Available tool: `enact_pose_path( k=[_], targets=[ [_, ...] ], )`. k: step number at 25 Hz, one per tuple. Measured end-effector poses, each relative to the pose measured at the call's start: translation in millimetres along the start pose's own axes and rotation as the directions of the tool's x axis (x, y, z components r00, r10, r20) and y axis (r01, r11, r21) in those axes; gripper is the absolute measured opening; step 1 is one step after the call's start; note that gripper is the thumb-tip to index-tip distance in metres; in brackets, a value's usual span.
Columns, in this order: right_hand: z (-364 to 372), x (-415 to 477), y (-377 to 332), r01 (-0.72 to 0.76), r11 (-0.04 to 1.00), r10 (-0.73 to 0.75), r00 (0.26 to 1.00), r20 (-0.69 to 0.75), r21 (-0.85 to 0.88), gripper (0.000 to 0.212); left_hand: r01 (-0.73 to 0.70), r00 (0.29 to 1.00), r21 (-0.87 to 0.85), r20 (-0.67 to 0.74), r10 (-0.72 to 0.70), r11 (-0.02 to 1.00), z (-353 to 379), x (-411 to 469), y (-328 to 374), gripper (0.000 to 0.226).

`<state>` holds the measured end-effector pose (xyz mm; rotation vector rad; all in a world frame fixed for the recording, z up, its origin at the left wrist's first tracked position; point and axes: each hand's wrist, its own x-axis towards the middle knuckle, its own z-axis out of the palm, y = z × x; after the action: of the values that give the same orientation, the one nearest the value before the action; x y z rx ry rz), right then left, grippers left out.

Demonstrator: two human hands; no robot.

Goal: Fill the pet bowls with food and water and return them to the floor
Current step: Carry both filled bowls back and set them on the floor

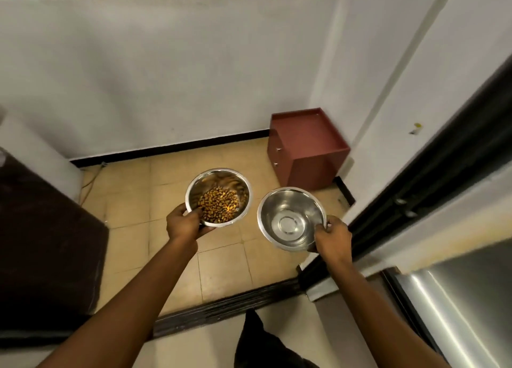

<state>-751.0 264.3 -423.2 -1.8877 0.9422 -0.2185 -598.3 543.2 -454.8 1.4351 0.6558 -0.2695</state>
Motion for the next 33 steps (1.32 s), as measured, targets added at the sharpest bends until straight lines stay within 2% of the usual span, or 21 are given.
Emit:
enact_pose_path(
  k=[4,12,18,21,23,25,28,31,33],
  targets=[
    [49,79,-52,0.075,0.997,-0.075,0.996,0.052,0.0,0.014,-0.021,0.997,-0.095,-0.073,0.014,0.995,6,53,44,0.04],
    [160,225,-154,0.12,0.992,-0.113,0.982,0.154,-0.031,0.018,-0.009,0.979,-0.172,-0.201,-0.026,0.985,19,184,117,0.043],
    [263,323,-217,0.072,0.997,-0.068,0.985,0.156,-0.018,0.018,0.04,0.978,-0.162,-0.194,-0.072,0.986,43,324,184,0.044],
    [317,377,-241,-0.002,1.0,0.003,0.988,0.155,-0.005,0.016,0.039,0.975,-0.111,-0.212,-0.062,0.993,53,395,217,0.043],
    [343,407,-250,-0.033,0.999,0.034,0.988,0.151,-0.007,0.015,0.04,0.97,-0.092,-0.234,-0.061,0.995,62,429,231,0.039],
    [369,433,-268,-0.094,0.996,0.092,0.982,0.167,0.001,0.025,0.067,0.966,-0.099,-0.242,-0.089,0.993,73,465,244,0.036],
    [416,489,-276,-0.104,0.995,0.103,0.97,0.22,-0.004,0.031,0.123,0.947,-0.112,-0.283,-0.151,0.986,93,523,250,0.038],
    [476,563,-246,-0.118,0.993,0.122,0.955,0.269,-0.031,0.038,0.17,0.921,-0.125,-0.334,-0.203,0.977,115,588,242,0.038],
    [506,591,-235,-0.171,0.983,0.184,0.937,0.296,-0.07,0.041,0.192,0.908,-0.138,-0.352,-0.229,0.972,125,623,231,0.04]
  ],
)
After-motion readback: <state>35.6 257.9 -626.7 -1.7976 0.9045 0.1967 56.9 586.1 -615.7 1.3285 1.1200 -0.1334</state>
